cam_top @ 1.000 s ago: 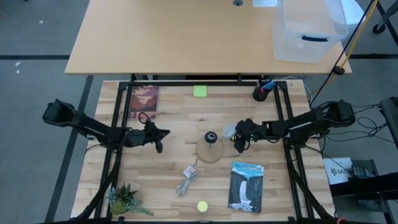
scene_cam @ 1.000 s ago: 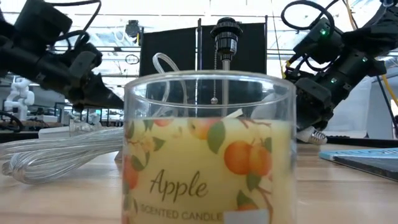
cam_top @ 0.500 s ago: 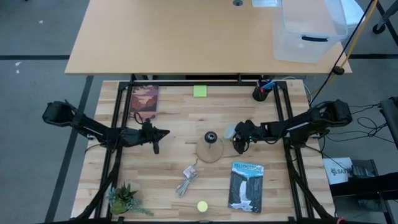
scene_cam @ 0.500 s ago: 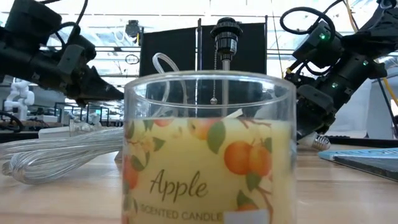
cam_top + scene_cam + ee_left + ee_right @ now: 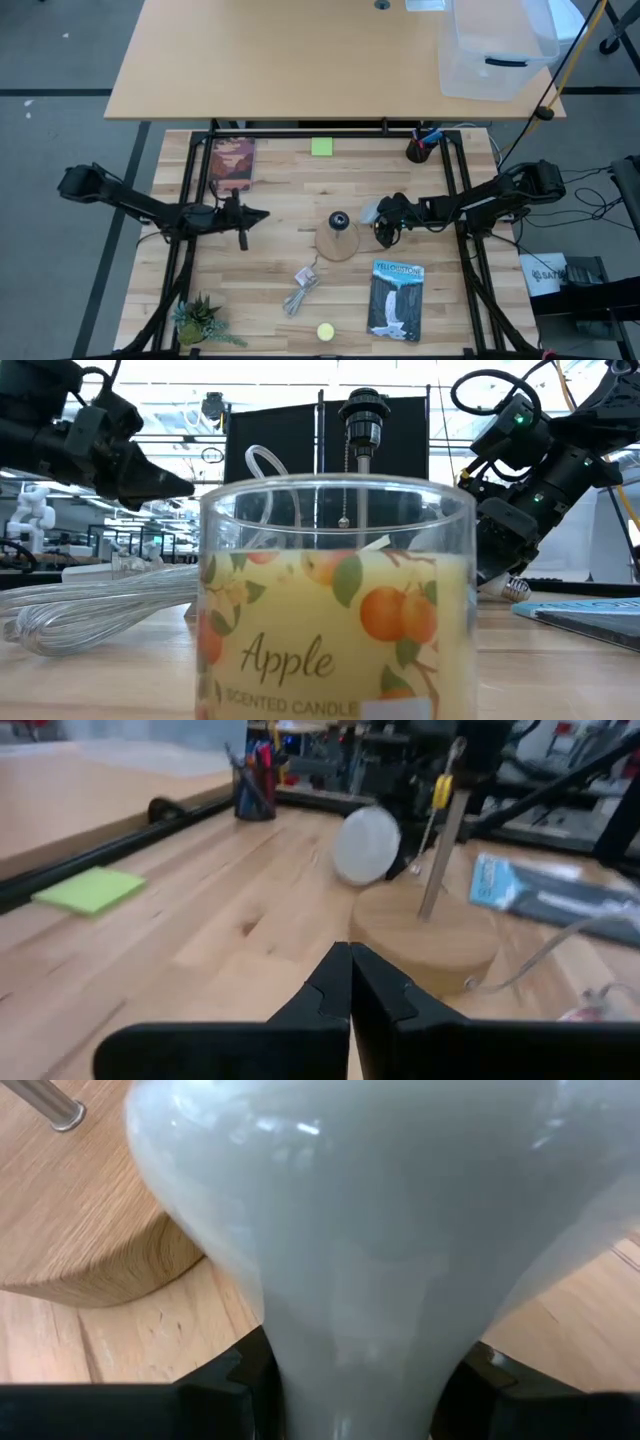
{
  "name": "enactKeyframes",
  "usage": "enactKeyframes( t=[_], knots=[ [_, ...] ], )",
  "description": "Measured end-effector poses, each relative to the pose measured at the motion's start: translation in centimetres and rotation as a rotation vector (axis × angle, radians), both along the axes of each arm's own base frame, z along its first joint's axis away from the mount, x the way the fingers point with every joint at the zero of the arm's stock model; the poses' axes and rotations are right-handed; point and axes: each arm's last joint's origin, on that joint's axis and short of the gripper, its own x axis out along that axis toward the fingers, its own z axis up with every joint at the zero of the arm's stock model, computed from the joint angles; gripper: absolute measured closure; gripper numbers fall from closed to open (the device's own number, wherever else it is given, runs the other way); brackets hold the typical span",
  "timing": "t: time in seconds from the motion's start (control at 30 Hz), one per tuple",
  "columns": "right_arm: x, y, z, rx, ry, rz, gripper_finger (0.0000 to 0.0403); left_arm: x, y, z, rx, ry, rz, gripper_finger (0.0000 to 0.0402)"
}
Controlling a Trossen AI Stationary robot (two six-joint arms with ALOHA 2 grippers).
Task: Screw lightbulb
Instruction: Remove the white lightbulb from the brown lamp
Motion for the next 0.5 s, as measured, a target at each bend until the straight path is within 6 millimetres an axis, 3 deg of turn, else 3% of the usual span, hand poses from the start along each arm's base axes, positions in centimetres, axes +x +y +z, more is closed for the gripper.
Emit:
enactKeyframes(
  t=[0.5],
  knots=[
    [0.0,0.0,-0.1,-0.05,0.015,0.075,0.0234,-2.6,-0.1,1.4,0.017,-0.047,-0.027,0.0401]
  ],
)
